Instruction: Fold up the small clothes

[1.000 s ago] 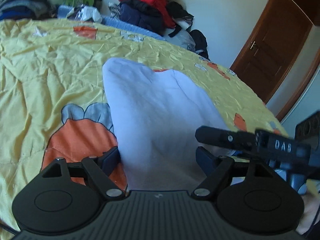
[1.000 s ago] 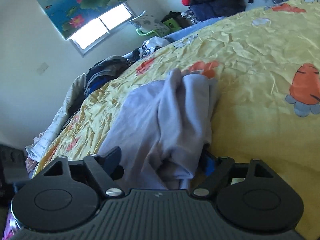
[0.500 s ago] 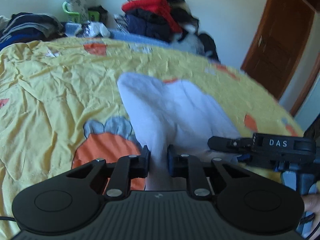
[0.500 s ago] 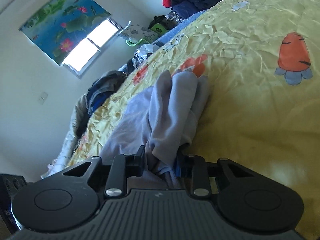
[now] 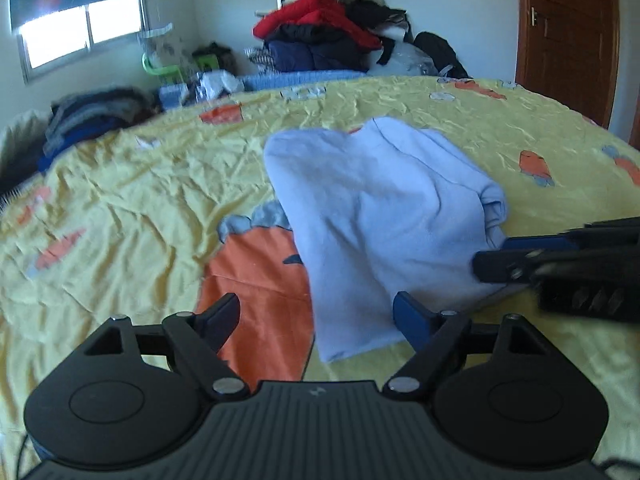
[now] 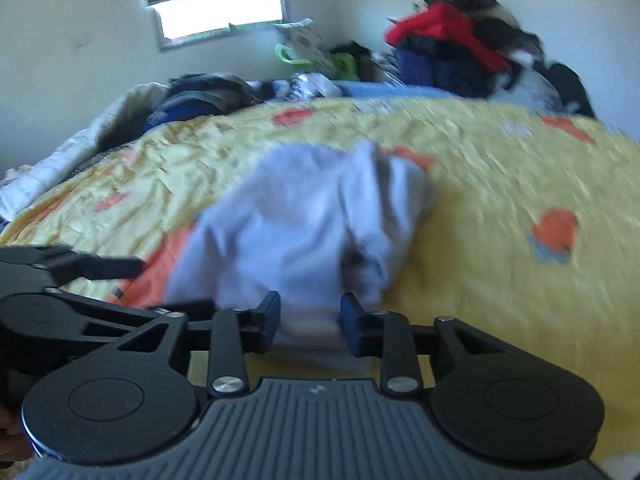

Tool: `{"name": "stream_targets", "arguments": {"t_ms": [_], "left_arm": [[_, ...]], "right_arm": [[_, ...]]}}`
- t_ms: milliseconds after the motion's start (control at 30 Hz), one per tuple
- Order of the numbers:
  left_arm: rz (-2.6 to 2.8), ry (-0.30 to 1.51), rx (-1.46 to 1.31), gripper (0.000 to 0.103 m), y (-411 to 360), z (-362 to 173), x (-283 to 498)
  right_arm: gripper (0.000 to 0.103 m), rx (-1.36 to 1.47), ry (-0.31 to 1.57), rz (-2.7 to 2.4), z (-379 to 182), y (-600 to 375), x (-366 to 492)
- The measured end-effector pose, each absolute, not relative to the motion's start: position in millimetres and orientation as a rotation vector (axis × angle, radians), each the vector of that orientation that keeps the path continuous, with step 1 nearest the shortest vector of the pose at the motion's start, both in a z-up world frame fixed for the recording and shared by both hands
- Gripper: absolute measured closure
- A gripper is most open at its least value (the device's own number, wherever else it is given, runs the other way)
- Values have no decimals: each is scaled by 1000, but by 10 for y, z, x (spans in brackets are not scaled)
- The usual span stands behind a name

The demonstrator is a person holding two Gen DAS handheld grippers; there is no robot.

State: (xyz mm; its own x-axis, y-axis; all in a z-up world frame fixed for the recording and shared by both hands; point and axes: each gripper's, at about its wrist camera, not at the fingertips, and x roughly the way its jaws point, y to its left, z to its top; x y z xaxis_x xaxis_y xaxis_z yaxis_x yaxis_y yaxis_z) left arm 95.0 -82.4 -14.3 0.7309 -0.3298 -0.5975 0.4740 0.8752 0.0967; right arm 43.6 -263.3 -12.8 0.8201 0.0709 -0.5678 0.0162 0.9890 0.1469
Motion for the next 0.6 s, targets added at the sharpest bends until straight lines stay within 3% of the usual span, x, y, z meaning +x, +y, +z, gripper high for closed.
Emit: {"name": "stream_targets", "arguments": {"t_ms": [133, 400, 467, 500, 600], "left_arm": [[-428, 583, 257, 19, -764, -126, 900], [-405, 566, 213, 19, -748, -27, 934], [-406, 567, 210, 19, -766, -14, 943], [-408, 567, 210, 19, -779, -4, 944], [-430, 552, 212, 19, -800, 42, 918]], "right_arm": [[64, 454, 598, 100, -175, -2972, 271], [65, 777, 615, 148, -432, -3156, 284], [72, 827, 598, 147, -483, -3162, 303], [91, 838, 595, 144, -508, -3161, 329], [96, 835, 583, 122, -522, -3145, 323]]}}
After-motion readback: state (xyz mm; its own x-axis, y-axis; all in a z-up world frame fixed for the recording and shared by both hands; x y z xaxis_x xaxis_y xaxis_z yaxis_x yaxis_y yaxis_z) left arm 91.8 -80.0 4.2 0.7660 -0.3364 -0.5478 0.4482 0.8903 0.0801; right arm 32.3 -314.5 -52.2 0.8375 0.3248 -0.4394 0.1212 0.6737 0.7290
